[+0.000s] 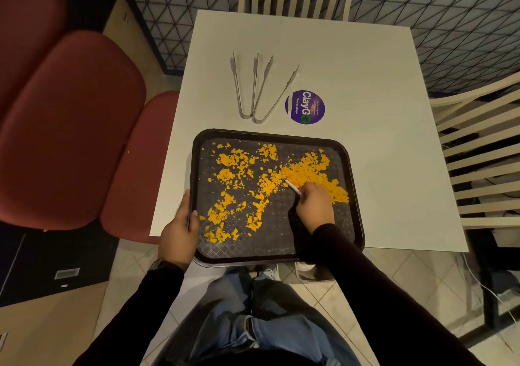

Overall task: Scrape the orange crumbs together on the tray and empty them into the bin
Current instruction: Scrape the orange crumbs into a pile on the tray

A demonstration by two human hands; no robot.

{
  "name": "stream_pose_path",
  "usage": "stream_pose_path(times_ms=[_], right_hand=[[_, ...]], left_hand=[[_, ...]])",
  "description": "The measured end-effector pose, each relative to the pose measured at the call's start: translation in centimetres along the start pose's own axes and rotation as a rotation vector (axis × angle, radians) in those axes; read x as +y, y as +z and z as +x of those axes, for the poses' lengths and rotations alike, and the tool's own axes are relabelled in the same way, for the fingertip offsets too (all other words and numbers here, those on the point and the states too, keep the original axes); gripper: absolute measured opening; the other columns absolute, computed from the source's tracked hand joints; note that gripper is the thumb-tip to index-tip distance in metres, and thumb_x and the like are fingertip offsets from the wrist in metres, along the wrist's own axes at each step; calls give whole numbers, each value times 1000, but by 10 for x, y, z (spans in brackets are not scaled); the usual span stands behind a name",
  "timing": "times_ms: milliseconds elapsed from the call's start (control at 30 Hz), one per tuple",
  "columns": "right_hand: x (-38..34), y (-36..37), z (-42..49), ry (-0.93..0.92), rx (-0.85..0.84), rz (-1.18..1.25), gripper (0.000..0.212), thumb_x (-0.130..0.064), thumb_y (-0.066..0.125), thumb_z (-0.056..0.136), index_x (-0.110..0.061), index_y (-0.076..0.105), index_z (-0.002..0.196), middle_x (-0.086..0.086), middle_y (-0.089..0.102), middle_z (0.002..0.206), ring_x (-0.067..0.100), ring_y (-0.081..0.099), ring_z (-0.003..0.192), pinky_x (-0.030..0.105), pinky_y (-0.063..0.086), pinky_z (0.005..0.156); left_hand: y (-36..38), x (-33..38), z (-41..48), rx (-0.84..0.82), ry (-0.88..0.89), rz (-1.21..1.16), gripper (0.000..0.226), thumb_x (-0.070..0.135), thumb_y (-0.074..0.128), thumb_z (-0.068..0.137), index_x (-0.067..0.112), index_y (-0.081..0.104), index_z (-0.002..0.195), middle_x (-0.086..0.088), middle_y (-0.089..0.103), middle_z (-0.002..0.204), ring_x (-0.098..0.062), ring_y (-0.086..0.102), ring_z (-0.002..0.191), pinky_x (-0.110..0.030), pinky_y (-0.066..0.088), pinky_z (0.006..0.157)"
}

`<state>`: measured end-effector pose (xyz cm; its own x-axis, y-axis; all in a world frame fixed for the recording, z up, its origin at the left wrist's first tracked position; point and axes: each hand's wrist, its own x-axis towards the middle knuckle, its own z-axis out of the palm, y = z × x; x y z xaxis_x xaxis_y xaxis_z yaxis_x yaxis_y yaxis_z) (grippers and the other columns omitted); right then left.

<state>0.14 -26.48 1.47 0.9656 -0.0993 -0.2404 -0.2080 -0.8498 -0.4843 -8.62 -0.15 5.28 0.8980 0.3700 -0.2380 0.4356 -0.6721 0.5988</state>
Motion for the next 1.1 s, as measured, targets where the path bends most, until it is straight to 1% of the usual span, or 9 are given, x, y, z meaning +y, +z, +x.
stream_pose_path(times_ms=[67,200,433,600,700,800,867,933,1100], right_hand=[[0,3,-14,9,11,27,8,-3,51,82,-7,58,83,12,59,87,30,55,81,41,49,70],[-1,12,-35,-72,-25,16,9,-5,52,83,-7,59,88,11,59,91,28,53,86,40,47,75],[-4,8,2,-28,-2,79,15,-4,50,90,-3,64,91,13,58,91,28,54,84,41,49,74],[-3,-1,20,27,17,78,14,-2,50,89,-1,64,90,17,60,95,31,56,85,41,50,76],[0,-2,10,-7,10,55,11,-3,50,87,-5,61,86,13,59,90,29,56,81,37,49,69],[7,1,-15,-84,-14,0,11,-5,51,87,-11,56,78,7,55,81,24,52,76,27,40,60],[12,6,-31,-196,-28,-64,9,-3,51,86,-7,59,82,10,57,83,27,52,79,35,42,64],[15,9,-36,-240,-29,-77,11,-1,51,86,-4,61,84,13,58,85,29,51,80,40,42,66],[8,9,-11,-241,25,-66,14,0,53,88,0,65,81,15,59,80,31,52,76,39,43,63]], left_hand=[[-1,0,1,7,2,-6,52,22,39,96,28,23,145,-24,66,88,-41,62,81,-35,42,66],[-1,-1,2,-1,4,-9,53,23,39,96,30,22,145,-20,62,75,-39,61,74,-35,42,63],[-2,0,-2,-17,-6,-36,53,23,38,97,30,21,146,-21,68,94,-39,62,85,-36,45,70],[-3,2,-2,-24,2,-29,53,22,38,97,30,19,146,-20,67,88,-38,63,80,-34,44,67],[-5,3,-2,-14,14,-29,53,22,38,97,28,20,146,-20,68,92,-38,63,82,-35,45,68],[-5,3,-1,-16,10,-36,52,24,38,97,30,20,146,-19,68,98,-38,63,87,-37,49,74],[-5,2,-1,-15,5,-35,52,25,38,97,31,20,146,-20,68,97,-37,63,87,-37,49,74],[-4,2,-2,-16,3,-39,52,25,38,97,31,20,146,-20,68,96,-37,63,86,-37,48,73],[-3,2,-4,-18,-12,-35,52,25,38,97,32,19,146,-22,68,99,-38,63,89,-38,49,74]])
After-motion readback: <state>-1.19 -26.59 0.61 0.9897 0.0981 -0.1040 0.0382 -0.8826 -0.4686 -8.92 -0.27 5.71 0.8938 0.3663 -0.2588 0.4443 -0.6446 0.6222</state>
